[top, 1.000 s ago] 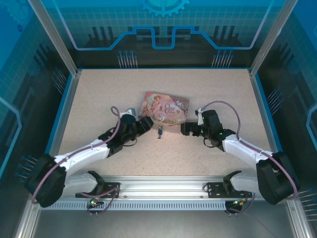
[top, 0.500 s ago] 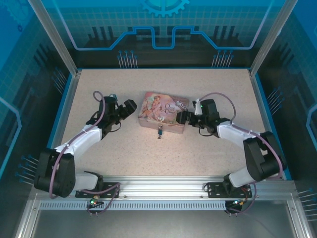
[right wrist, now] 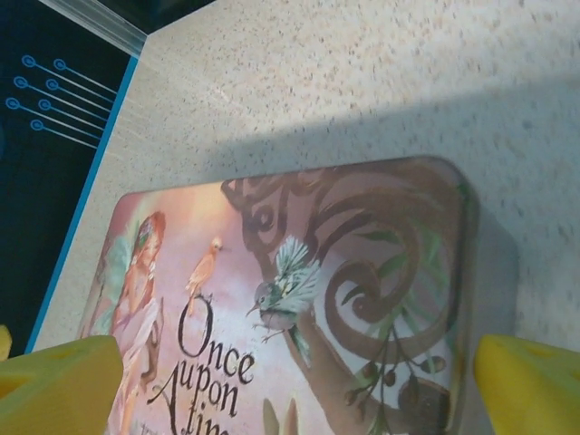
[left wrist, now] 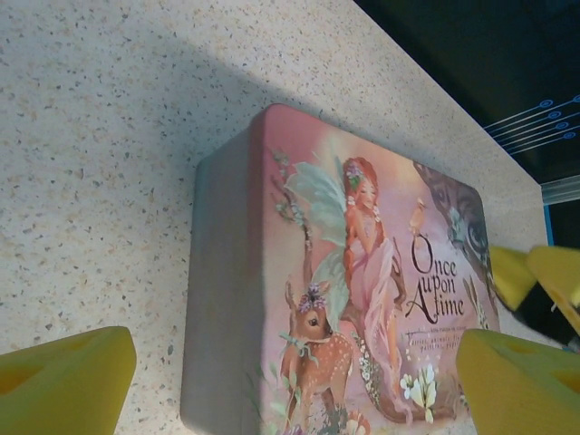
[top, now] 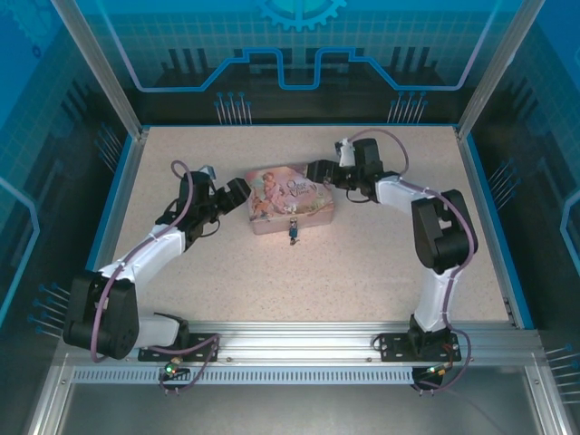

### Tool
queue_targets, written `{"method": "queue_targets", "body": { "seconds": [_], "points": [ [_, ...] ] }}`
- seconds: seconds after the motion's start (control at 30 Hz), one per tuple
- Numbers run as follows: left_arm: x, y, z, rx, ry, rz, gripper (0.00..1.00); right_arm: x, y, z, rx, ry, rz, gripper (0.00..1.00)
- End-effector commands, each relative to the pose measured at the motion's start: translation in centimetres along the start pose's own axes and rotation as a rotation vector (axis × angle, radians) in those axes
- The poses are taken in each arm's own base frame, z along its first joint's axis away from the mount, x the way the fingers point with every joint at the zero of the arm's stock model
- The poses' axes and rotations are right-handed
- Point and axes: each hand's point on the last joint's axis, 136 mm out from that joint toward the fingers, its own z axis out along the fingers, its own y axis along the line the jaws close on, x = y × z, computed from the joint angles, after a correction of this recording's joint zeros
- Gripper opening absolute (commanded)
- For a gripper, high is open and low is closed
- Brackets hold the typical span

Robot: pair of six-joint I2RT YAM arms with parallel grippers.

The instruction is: Unlock a padlock with a key

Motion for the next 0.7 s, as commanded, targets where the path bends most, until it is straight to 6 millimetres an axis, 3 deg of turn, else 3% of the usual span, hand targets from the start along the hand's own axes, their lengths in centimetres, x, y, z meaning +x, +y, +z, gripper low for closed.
{"method": "queue_targets", "body": {
  "seconds": [0.0,0.13,0.27,0.33,0.5,0.67],
  "points": [
    [-1.3,-1.4,-0.6,0.031,-0.014,0.062,0.90,-2.5,-1.8,-1.8,0.101,-0.048,-0.038,1.00],
    [-1.5,-2.7,-1.1,0.064,-0.002,0.114,0.85,-3.9,-2.2,-8.0,0.154,-0.178,-0.027,1.00],
    [-1.3,-4.6,-0.7,0.161,0.021,0.118,0.78,-0.3,0.1,-11.4,0.084,-0.145,-0.025,0.97],
    [-1.2,-5.9,-0.3,0.208,0.041,0.119,0.75,2.8,1.6,-11.9,0.001,-0.100,0.005,0.89],
    [-0.2,-8.4,1.2,0.302,0.123,0.136,0.73,11.1,3.6,-10.9,-0.112,-0.069,0.081,0.80],
    [1.1,-9.4,3.1,0.326,0.186,0.164,0.73,16.4,3.9,-9.0,-0.077,-0.074,0.123,0.73]
  ]
}}
